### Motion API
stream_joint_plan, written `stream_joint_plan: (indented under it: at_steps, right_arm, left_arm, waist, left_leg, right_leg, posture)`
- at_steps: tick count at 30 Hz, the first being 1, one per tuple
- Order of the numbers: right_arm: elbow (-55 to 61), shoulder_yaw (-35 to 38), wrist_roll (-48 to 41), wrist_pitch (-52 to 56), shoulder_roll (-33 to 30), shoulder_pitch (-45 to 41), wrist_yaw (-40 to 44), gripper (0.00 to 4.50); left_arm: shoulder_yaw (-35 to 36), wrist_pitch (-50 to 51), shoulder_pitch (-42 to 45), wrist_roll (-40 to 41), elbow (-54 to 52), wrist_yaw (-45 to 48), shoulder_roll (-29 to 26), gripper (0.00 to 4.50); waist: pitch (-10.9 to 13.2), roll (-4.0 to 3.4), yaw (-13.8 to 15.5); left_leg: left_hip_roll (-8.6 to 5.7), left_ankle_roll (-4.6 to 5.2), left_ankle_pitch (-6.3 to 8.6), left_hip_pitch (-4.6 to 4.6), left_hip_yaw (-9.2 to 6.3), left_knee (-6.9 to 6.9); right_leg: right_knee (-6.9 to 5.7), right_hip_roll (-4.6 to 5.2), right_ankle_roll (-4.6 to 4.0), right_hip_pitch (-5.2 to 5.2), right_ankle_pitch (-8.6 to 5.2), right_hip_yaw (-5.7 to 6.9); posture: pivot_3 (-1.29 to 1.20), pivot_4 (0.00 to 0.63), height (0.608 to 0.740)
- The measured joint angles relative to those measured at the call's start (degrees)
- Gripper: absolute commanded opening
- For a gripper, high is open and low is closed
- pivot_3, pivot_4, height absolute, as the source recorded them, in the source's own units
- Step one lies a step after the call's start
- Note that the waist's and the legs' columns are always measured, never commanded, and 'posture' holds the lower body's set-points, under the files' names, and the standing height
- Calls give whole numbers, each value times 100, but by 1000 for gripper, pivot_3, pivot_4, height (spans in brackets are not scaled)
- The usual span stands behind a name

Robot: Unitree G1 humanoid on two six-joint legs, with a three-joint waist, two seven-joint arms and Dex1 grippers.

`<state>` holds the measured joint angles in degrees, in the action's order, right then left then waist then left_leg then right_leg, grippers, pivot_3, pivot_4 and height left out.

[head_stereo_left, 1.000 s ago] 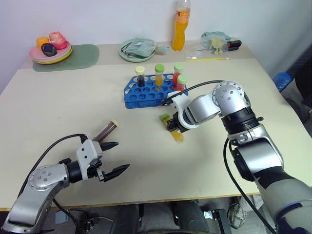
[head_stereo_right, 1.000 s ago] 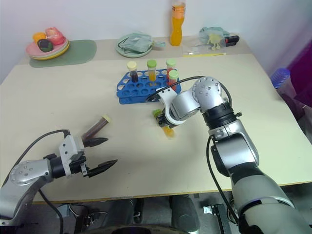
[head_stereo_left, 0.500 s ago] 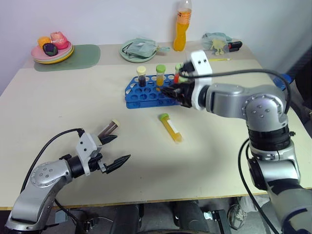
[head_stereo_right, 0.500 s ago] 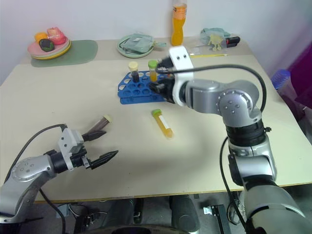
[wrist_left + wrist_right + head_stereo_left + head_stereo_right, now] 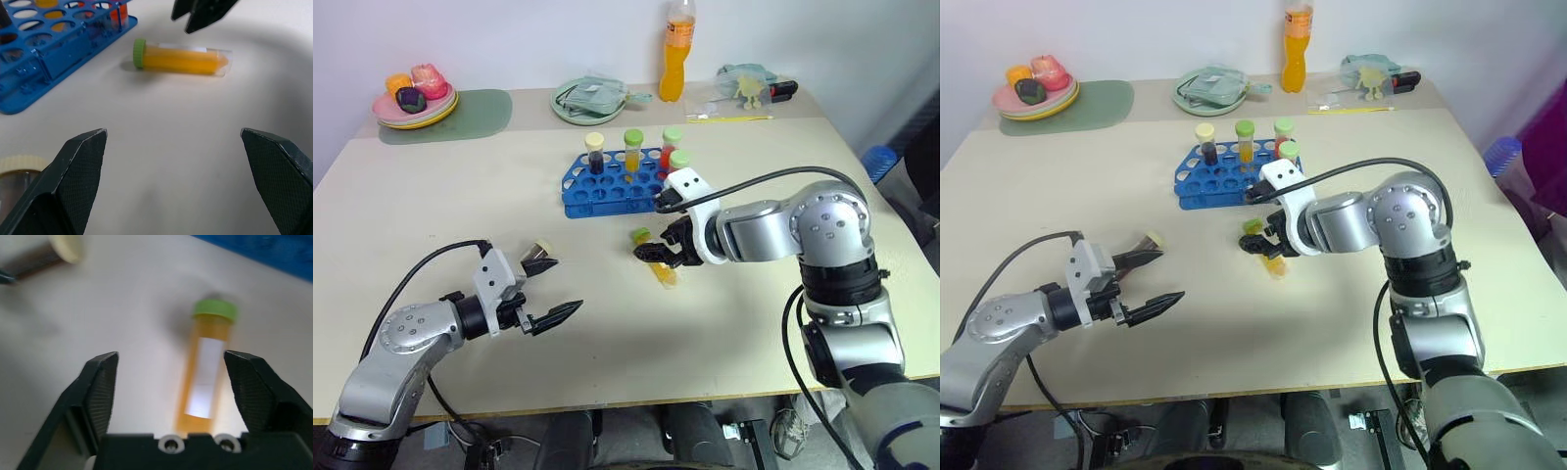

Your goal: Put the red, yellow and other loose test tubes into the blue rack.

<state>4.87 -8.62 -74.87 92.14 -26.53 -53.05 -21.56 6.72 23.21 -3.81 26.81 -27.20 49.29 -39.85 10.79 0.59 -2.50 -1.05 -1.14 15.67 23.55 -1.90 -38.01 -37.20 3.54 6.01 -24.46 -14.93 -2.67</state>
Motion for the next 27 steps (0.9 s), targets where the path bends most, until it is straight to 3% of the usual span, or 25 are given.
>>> stream_joint_plan:
  at_steps: [11,14,19,27]
  right_arm:
    - [-1204,-586,-298,1,91,-346,-1143,3858]
    - [-1342,-635,-299,1,166,-434,-1231,3075]
    - [-1542,-702,-443,1,192,-477,-1264,812]
    - [-1431,-520,-415,-3,316,-549,-1197,812]
  left_arm:
    - [-143,-1,-251,-23,-217,-106,11,4500]
    - [-141,-1,-283,-23,-243,-144,11,4500]
    - [-137,-35,-377,-23,-240,-143,11,4500]
    - [-132,-154,-462,-36,-222,-147,11,4500]
  waist:
    - [1,-1,2]
    - [0,-1,0]
    - [1,-1,1]
    - [2,-4,-1]
  left_leg:
    - [0,0,0,1,1,0]
    - [0,0,0,1,1,0]
    - [0,0,0,1,1,0]
    - [0,0,0,2,1,0]
  right_leg:
    - [0,-1,0,0,0,0]
    - [0,-3,0,0,0,0]
    - [0,-4,0,0,0,0]
    - [0,-6,0,-1,0,0]
  posture:
    - [0,150,729]
    - [0,150,729]
    - [0,150,729]
    - [0,150,729]
